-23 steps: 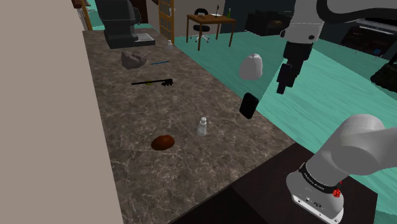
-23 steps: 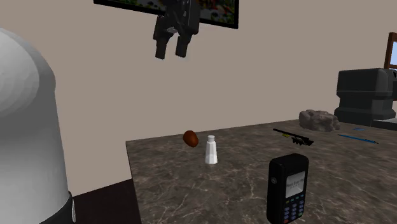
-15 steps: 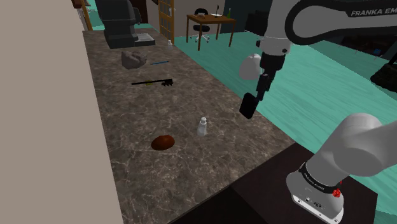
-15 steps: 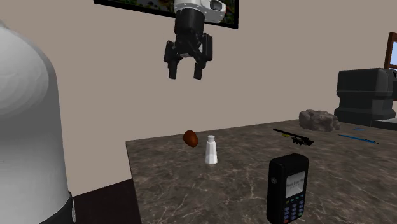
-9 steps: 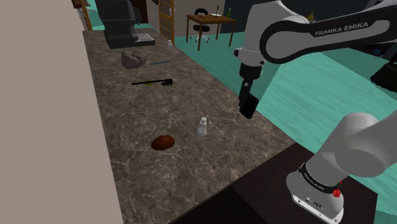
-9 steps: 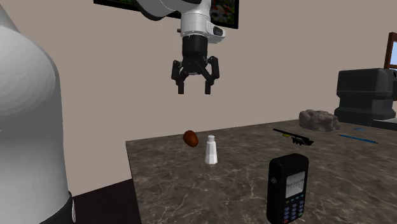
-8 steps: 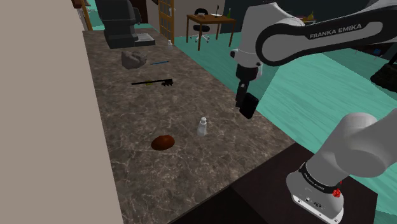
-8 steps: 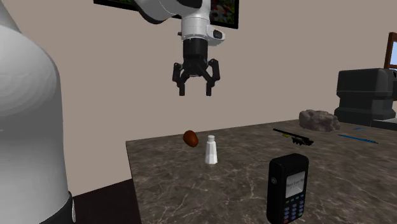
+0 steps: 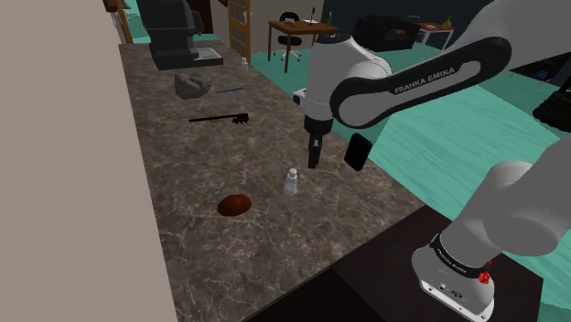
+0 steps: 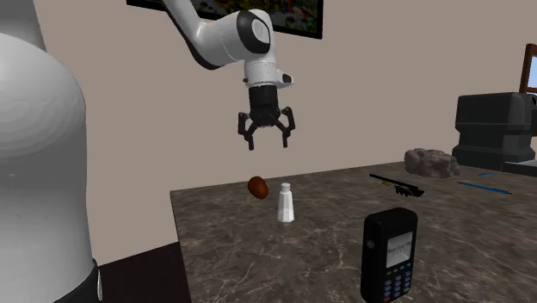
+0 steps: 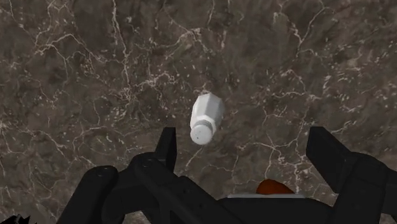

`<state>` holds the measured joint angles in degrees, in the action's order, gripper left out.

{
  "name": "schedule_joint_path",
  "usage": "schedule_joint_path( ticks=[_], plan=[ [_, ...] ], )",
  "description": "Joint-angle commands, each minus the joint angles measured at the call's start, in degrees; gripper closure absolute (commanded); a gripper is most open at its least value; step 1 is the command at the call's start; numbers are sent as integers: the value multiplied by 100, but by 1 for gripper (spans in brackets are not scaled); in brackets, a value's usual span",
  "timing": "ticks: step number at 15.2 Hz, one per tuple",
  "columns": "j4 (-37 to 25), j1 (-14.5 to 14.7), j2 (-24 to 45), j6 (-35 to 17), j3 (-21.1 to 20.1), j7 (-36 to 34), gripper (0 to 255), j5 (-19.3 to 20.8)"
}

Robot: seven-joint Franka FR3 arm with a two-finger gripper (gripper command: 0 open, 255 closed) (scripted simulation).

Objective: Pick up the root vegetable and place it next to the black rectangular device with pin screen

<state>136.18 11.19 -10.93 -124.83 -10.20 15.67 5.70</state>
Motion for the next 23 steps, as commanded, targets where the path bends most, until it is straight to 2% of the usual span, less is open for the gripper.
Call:
schedule_joint_path(
  ticks=[1,10,19,23],
  plan=[
    [-167,59,416,-339,-116,27,0,227],
    [-1046,455,2072,-1347,-449,-158,0,1631],
    [-2195,1239,3663,-1897,-338,-434,0,3237],
    [-2290,1280,3888,-2028,-246,-508,0,3376]
  ],
)
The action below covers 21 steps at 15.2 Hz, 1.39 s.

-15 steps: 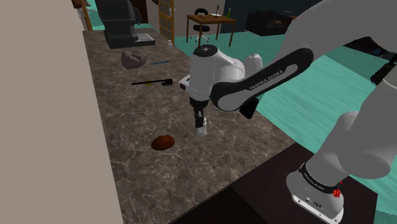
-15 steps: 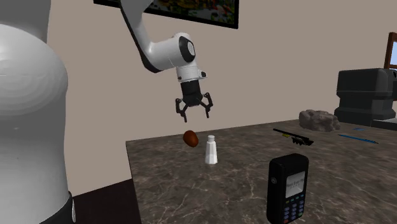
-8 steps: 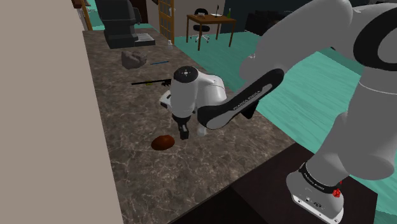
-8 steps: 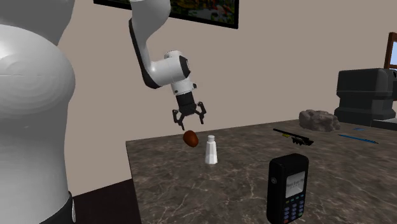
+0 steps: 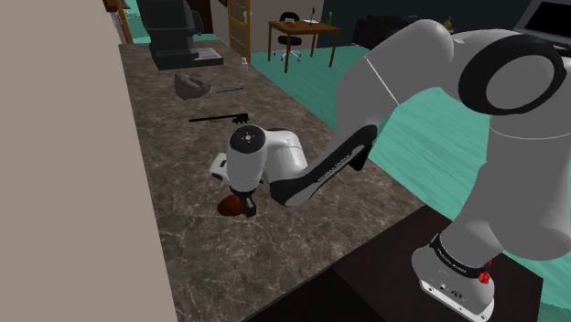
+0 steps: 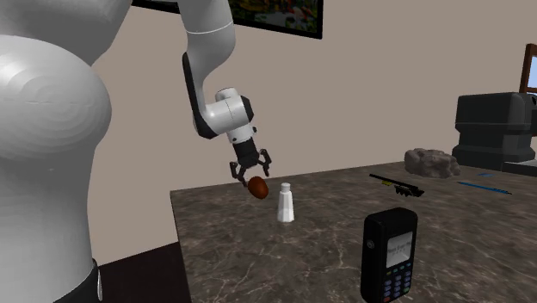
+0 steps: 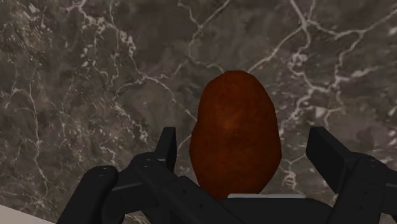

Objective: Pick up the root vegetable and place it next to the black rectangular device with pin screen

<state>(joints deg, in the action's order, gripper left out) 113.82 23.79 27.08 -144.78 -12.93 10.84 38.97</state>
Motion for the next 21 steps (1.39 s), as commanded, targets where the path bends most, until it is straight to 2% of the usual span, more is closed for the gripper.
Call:
schedule_joint_path(
  ticks=[1,4,12,13,21],
  plan=[
    [-82,27,155,-73,55,-49,0,88],
    [-190,55,401,-212,154,-131,0,219],
    [-190,55,400,-211,154,-131,0,218],
    [-190,55,400,-211,154,-131,255,218],
    [-191,54,398,-209,153,-128,255,216]
  ],
)
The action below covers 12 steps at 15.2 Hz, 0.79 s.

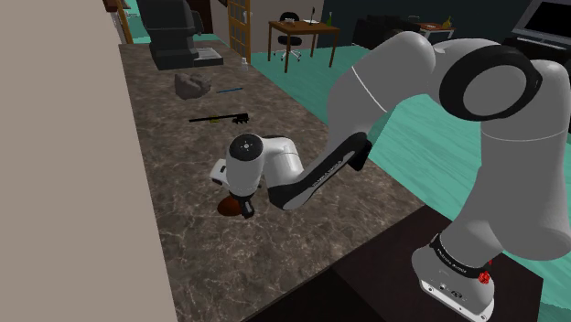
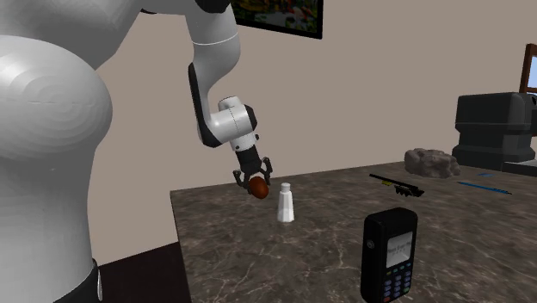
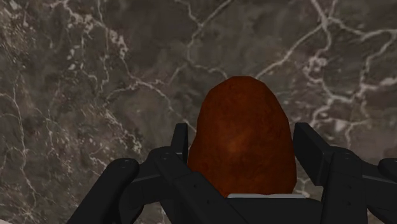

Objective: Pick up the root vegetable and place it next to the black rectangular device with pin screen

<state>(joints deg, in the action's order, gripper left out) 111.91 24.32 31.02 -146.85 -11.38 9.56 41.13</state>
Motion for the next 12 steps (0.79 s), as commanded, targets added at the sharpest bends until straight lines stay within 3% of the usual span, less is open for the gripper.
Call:
schedule_joint_path(
  ticks=[1,12],
  plan=[
    [1,2,6,-4,0,-3,255,2],
    [76,-193,-626,490,-290,482,255,-484]
  ],
)
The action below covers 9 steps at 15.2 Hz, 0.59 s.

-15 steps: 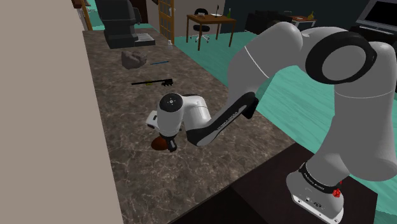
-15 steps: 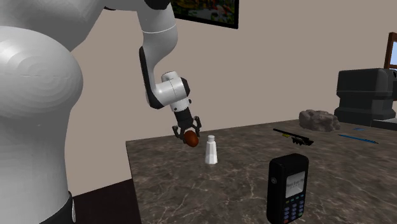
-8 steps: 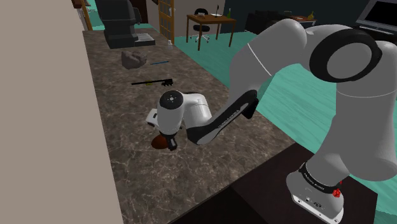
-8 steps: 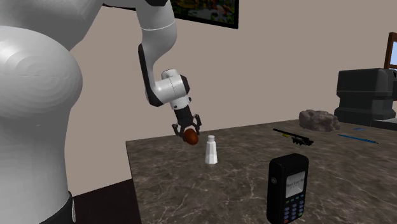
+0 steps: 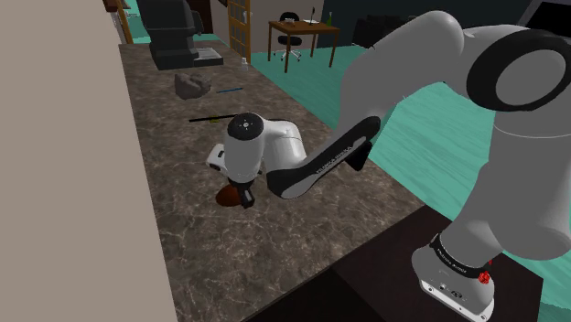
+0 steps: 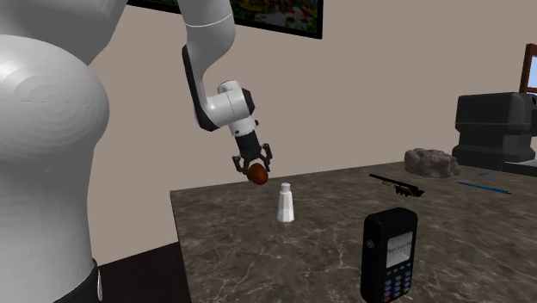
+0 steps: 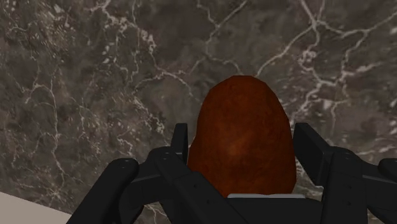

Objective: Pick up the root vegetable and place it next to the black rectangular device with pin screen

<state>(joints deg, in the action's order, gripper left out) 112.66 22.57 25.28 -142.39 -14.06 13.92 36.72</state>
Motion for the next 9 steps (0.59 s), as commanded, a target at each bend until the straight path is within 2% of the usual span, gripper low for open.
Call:
schedule_joint_path(
  ticks=[1,9],
  plan=[
    [1,-33,-105,91,-46,90,255,-88],
    [-53,-138,-509,488,-211,434,255,-439]
  ],
)
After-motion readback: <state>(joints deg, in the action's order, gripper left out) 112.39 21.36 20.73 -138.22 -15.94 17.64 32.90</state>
